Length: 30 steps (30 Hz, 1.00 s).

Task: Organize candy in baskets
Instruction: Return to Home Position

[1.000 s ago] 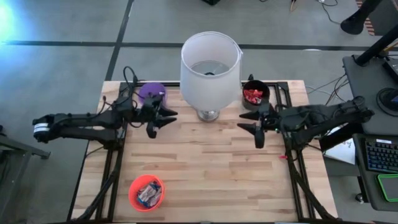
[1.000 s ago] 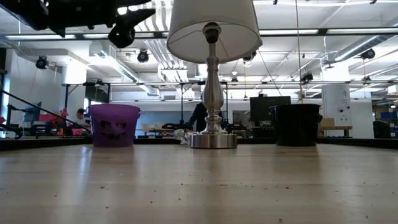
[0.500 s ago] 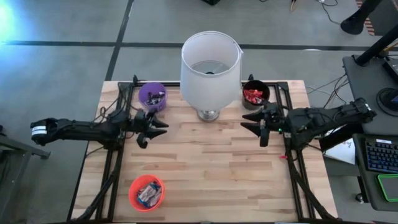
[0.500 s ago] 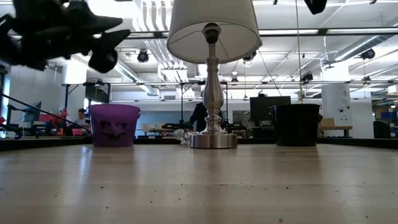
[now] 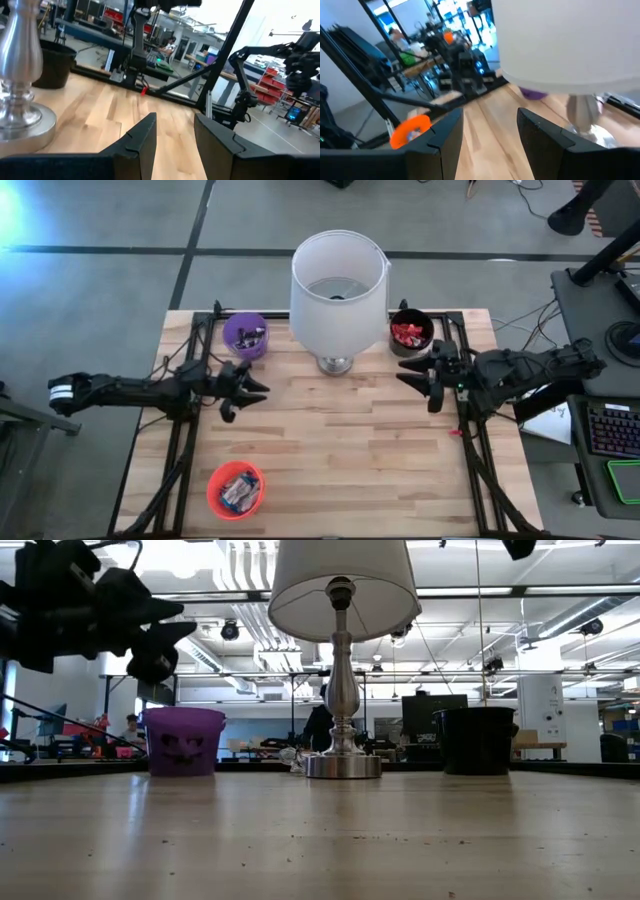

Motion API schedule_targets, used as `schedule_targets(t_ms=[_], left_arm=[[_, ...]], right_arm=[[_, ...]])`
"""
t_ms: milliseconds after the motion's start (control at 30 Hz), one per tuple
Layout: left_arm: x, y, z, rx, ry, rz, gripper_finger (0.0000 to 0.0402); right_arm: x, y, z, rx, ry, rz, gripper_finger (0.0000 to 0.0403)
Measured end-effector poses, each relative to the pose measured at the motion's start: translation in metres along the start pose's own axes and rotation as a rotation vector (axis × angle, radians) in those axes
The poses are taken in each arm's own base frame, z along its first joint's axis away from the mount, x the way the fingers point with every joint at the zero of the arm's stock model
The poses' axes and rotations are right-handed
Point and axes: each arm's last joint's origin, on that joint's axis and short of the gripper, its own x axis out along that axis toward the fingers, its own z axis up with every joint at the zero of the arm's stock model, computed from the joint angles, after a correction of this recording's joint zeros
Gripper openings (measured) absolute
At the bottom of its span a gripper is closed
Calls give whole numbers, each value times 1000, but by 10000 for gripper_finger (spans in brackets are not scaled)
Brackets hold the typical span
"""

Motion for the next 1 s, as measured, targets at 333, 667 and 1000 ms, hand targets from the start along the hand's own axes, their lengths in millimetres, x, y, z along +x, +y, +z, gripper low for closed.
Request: schedule_targets(t_ms=[333, 667, 1000], left_arm=[[-6, -6, 10, 66, -80, -31, 114], [-9, -10, 16, 33, -125, -52, 114], [-15, -15, 22, 48, -186, -75, 114]], right_arm=[[-10, -16, -20, 58, 160, -122, 178], [-40, -18, -15, -158, 42, 33, 178], [-98, -54, -20, -180, -202, 147, 178]])
